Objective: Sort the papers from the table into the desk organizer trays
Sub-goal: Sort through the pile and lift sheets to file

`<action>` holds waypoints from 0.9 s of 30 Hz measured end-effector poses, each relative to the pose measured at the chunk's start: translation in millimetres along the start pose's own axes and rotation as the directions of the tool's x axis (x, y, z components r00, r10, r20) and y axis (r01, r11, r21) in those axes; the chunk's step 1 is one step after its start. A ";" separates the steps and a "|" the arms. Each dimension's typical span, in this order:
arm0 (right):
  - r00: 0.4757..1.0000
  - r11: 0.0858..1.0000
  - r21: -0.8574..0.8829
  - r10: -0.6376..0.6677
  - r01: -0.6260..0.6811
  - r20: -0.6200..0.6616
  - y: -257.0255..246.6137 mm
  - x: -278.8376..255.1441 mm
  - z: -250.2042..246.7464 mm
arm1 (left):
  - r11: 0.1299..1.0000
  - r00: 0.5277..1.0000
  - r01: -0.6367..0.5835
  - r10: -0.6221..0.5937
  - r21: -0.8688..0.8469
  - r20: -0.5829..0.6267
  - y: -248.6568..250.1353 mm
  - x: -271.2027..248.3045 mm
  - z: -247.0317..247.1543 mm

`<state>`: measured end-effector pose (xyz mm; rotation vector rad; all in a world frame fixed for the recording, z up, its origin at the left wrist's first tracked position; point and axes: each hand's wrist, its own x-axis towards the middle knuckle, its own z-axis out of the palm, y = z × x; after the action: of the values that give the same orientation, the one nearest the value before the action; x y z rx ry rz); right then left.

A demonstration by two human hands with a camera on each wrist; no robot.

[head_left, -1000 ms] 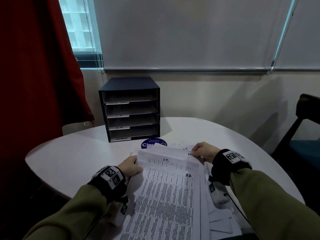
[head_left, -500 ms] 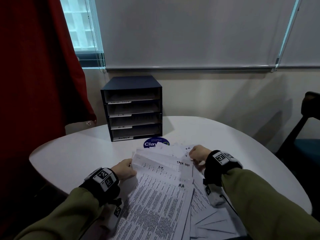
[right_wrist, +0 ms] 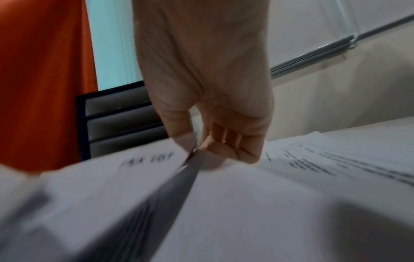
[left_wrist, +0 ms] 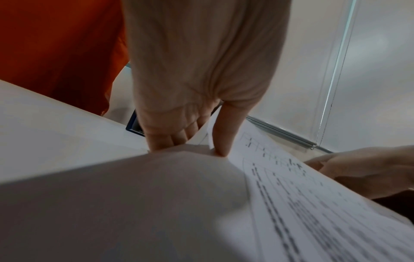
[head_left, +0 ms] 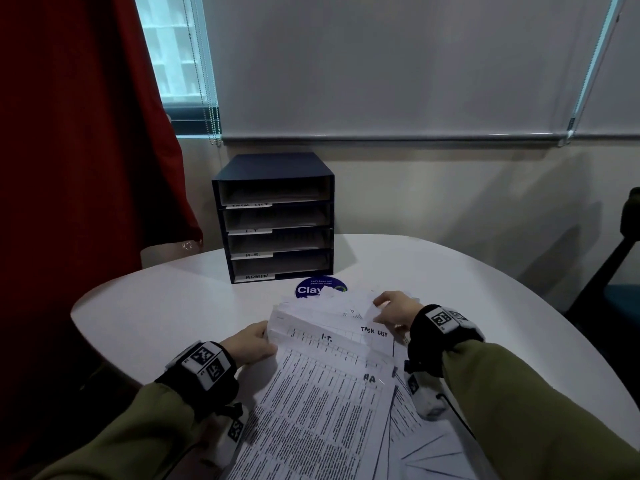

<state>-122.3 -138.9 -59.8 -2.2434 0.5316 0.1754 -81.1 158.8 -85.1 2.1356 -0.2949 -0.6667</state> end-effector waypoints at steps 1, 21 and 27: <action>1.000 0.998 0.060 0.006 -0.005 -0.008 1.0 -1.4 -5.4 | 1.000 1.000 0.002 -0.002 0.001 -0.002 1.7 -1.3 -0.1; 0.977 0.864 0.473 0.211 -0.171 -0.032 55.0 -25.6 -46.6 | 0.998 0.996 0.044 -0.048 -0.050 -0.079 22.5 -1.5 11.0; 0.978 0.888 0.428 0.207 -0.170 -0.040 44.7 -24.1 -38.7 | 0.993 0.988 0.042 -0.058 -0.114 -0.140 26.4 8.8 17.1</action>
<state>-165.0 -186.3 -57.6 -1.7794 0.7578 0.0546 -82.6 127.5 -75.6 2.0775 -0.1239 -0.5417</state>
